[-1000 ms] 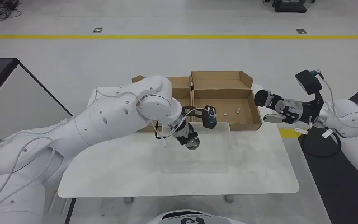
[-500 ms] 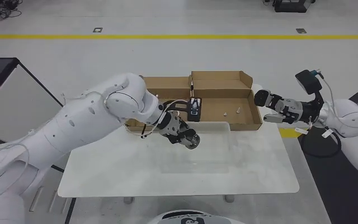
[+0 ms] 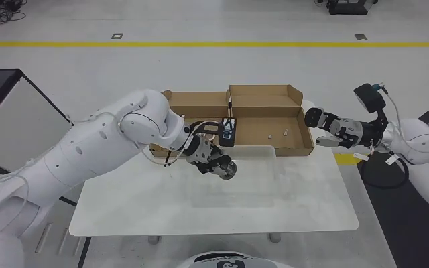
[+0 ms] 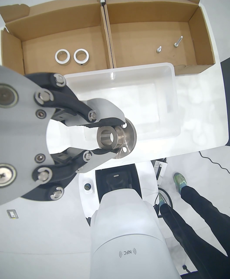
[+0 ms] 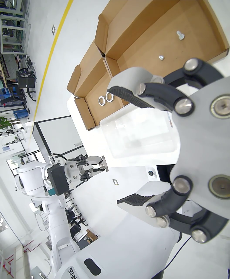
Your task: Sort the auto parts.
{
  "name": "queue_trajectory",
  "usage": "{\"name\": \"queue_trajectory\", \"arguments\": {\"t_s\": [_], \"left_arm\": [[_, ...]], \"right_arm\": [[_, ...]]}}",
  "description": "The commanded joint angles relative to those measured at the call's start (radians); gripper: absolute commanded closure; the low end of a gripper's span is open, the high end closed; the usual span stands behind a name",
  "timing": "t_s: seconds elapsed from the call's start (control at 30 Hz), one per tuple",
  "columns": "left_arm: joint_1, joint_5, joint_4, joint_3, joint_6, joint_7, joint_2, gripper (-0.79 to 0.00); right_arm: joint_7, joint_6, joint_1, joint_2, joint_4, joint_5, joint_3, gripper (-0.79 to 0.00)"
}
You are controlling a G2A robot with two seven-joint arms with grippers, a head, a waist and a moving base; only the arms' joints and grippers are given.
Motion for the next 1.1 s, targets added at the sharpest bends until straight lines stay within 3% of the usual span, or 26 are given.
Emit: {"name": "queue_trajectory", "arguments": {"t_s": [0.0, 0.27, 0.53, 0.83, 1.07], "left_arm": [[0.009, 0.013, 0.004, -0.009, 0.018, 0.023, 0.001, 0.000], [0.075, 0.027, 0.036, -0.123, -0.028, 0.125, 0.048, 0.000], [0.184, -0.099, 0.062, -0.235, -0.250, 0.256, 0.100, 0.000], [0.329, -0.271, -0.059, -0.383, -0.250, 0.355, 0.143, 0.000], [0.437, -0.469, -0.100, -0.530, -0.250, 0.313, 0.138, 0.000]], "right_arm": [[0.000, 0.000, 0.000, 0.000, 0.000, 0.000, 0.000, -0.785], [0.000, 0.000, 0.000, 0.000, 0.000, 0.000, 0.000, -0.785], [0.000, 0.000, 0.000, 0.000, 0.000, 0.000, 0.000, -0.785], [0.000, 0.000, 0.000, 0.000, 0.000, 0.000, 0.000, -0.785], [0.000, 0.000, 0.000, 0.000, 0.000, 0.000, 0.000, -0.785]]}}
